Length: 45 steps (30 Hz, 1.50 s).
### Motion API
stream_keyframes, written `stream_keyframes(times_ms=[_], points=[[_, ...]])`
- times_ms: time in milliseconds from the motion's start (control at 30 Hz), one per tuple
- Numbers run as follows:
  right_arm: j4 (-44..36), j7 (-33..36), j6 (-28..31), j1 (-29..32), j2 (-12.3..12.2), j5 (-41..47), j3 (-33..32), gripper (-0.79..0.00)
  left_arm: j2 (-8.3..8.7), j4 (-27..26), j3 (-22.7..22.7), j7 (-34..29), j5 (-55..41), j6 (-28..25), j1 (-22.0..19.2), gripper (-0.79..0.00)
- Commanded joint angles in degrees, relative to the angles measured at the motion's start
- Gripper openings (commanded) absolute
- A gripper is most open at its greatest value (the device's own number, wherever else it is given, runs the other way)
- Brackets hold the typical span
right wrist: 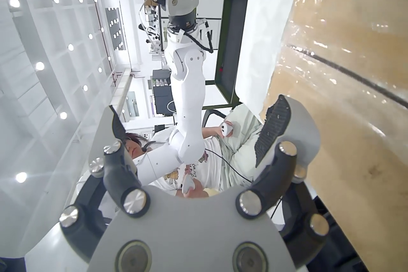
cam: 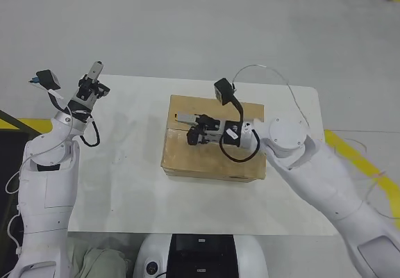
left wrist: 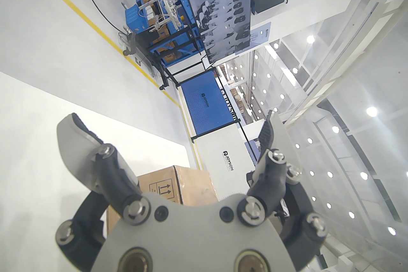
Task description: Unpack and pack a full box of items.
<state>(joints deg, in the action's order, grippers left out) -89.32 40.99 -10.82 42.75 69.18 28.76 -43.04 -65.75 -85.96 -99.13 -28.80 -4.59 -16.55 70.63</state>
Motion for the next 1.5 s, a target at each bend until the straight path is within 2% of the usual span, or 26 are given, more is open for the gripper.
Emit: stream_keyframes(times_ms=[0, 267, 700, 1067, 1467], points=[[2.6, -1.1, 0.7, -2.0, 1.3, 0.9, 2.3, 0.0, 0.0, 0.0, 0.0, 0.0, 0.0, 0.0, 0.0, 0.0], [10.4, -6.4, 1.9, -7.5, 6.5, 1.4, 9.9, 0.0, 0.0, 0.0, 0.0, 0.0, 0.0, 0.0, 0.0, 0.0], [19.3, -6.4, 4.3, -10.9, 11.3, 2.2, 12.4, 0.0, 0.0, 0.0, 0.0, 0.0, 0.0, 0.0, 0.0, 0.0], [22.2, -3.7, 2.8, -10.3, 12.4, 1.0, 11.1, 0.0, 0.0, 0.0, 0.0, 0.0, 0.0, 0.0, 0.0, 0.0], [16.5, -2.2, 0.8, -5.3, 10.2, -3.7, 5.1, 0.0, 0.0, 0.0, 0.0, 0.0, 0.0, 0.0, 0.0, 0.0]])
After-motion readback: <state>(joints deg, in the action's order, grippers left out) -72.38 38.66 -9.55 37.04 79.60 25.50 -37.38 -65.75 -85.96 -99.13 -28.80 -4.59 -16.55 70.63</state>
